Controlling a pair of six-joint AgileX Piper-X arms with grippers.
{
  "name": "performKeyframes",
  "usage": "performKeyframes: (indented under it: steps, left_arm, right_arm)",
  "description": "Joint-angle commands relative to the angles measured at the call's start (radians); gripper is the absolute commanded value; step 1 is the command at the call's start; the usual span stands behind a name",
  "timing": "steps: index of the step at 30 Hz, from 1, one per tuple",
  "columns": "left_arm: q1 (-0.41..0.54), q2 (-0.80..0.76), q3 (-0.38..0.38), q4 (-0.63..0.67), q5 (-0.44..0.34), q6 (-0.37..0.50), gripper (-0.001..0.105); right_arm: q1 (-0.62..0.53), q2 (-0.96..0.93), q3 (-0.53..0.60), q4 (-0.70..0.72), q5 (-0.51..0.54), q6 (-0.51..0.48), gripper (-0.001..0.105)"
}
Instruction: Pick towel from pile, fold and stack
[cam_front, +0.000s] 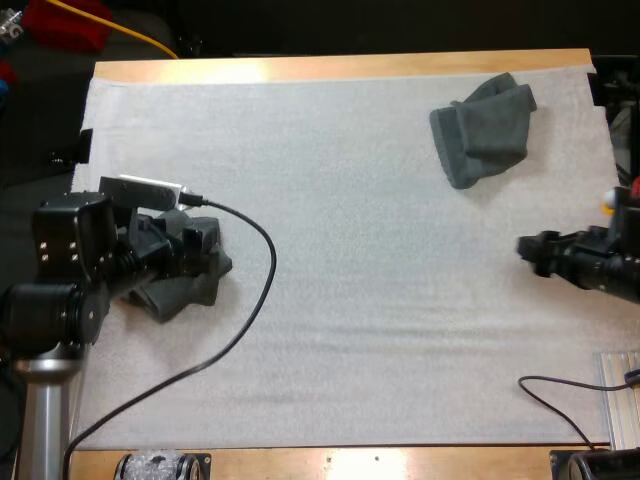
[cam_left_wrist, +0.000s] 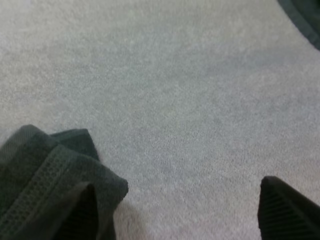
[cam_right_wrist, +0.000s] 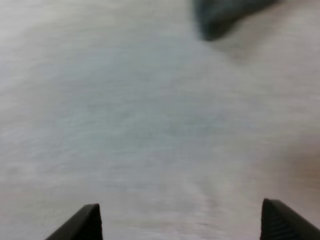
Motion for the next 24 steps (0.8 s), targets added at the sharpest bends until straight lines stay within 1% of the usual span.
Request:
performKeyframes:
  steps: [1,3,5,6,7,8,10,13,16,24]
  left_arm:
    - [-0.005,-0.022,-0.005,0.002,-0.007,0.002,0.065]
    - [-0.005,-0.035,-0.005,0.003,-0.014,0.003,0.065]
    - [-0.005,-0.048,-0.005,0.006,-0.028,0.005,0.065]
    - [-0.005,-0.054,-0.005,0.011,-0.035,0.005,0.065]
    - [-0.005,-0.060,-0.005,0.019,-0.051,0.005,0.065]
    - [-0.005,-0.062,-0.005,0.022,-0.056,0.005,0.065]
    - [-0.005,-0.076,-0.005,0.043,-0.095,0.005,0.065]
    - [-0.005,-0.093,-0.005,0.050,-0.146,0.006,0.065]
    - [-0.005,-0.121,-0.005,0.050,-0.180,0.006,0.065]
    - [-0.005,-0.234,-0.005,0.055,-0.184,0.008,0.065]
  right_arm:
    - [-0.022,-0.010,-0.002,0.028,0.030,-0.020,0.063]
    - [-0.037,-0.018,-0.002,0.035,0.084,-0.031,0.063]
    - [-0.044,-0.032,-0.002,0.035,0.130,-0.067,0.063]
    - [-0.043,-0.041,-0.002,0.043,0.173,-0.095,0.063]
    - [-0.043,-0.053,-0.002,0.055,0.218,-0.128,0.063]
    - [-0.043,-0.058,-0.002,0.061,0.237,-0.138,0.063]
    - [-0.043,-0.085,-0.002,0.088,0.283,-0.176,0.063]
    - [-0.030,-0.112,-0.002,0.094,0.288,-0.189,0.063]
    - [-0.001,-0.142,-0.002,0.094,0.287,-0.214,0.063]
    - [0.038,-0.231,-0.002,0.101,0.287,-0.204,0.063]
